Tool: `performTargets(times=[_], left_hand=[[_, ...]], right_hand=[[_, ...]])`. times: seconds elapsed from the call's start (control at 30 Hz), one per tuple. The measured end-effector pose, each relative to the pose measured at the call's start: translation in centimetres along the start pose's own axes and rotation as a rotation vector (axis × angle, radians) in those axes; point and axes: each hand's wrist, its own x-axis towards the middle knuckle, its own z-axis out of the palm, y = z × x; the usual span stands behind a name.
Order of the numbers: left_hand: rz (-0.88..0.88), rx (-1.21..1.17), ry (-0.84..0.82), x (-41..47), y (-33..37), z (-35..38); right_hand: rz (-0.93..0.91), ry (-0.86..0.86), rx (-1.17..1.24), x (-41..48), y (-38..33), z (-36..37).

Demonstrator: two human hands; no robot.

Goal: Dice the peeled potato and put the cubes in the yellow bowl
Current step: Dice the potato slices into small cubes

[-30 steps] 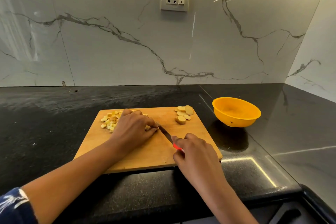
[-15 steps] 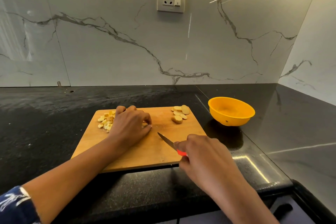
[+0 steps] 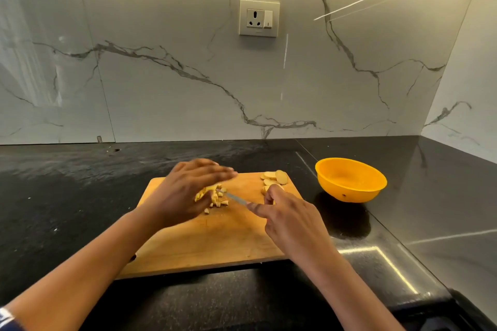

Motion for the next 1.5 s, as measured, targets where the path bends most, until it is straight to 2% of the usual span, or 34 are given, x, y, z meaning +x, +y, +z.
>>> performTargets(times=[0.07,0.13,0.2,0.3,0.37,0.5,0.6,0.63,0.77,0.9,1.13,1.17,1.27,1.33,1.4,1.5], left_hand=[[0.103,0.113,-0.075,0.0,0.2,0.4],[0.126,0.226,-0.086,0.2,0.0,0.5],[0.029,0.270,-0.070,0.2,-1.0,0.1],[-0.228,0.135,-0.016,-0.5,-2.7,-0.3],[-0.256,0.059,0.036,-0.6,-2.6,-0.5],[-0.096,0.008,-0.077,0.1,-0.4,0.4],[0.105,0.136,-0.160,0.9,0.5,1.5],[0.122,0.184,-0.162,1.1,0.5,1.5],[-0.064,0.270,-0.080,0.9,-0.8,0.8],[-0.340,0.147,0.010,0.1,-1.5,-0.1],[-0.432,0.130,0.199,1.1,-1.2,-0.4],[-0.426,0.107,0.156,1.9,-0.5,-0.5],[-0.343,0.188,-0.194,4.6,1.9,0.6],[-0.253,0.218,-0.370,6.5,3.7,2.2],[-0.250,0.149,-0.440,8.0,5.1,3.8],[-0.296,0.104,-0.430,9.7,6.0,5.6]], right_hand=[[-0.019,0.022,-0.007,0.0,0.1,0.3],[-0.014,0.014,-0.005,-0.1,0.2,0.4],[0.008,0.005,-0.002,-0.3,0.5,0.4],[0.056,0.009,-0.003,-0.5,1.3,0.0],[0.078,0.016,-0.025,0.0,1.7,-0.3],[0.157,0.124,-0.021,2.0,2.8,-0.2],[0.254,0.144,0.010,3.3,3.4,0.3],[0.281,0.138,0.019,3.5,3.6,0.5],[0.338,0.124,0.038,3.1,4.4,1.1],[0.402,0.123,0.077,2.7,5.1,1.3],[0.477,0.145,0.122,2.2,5.5,1.3],[0.495,0.158,0.133,2.1,5.6,1.2],[0.526,0.166,0.152,1.9,5.7,1.0],[0.532,0.158,0.149,1.8,5.7,0.9],[0.533,0.143,0.145,1.8,5.7,0.9],[0.531,0.137,0.142,1.7,5.7,0.8]])
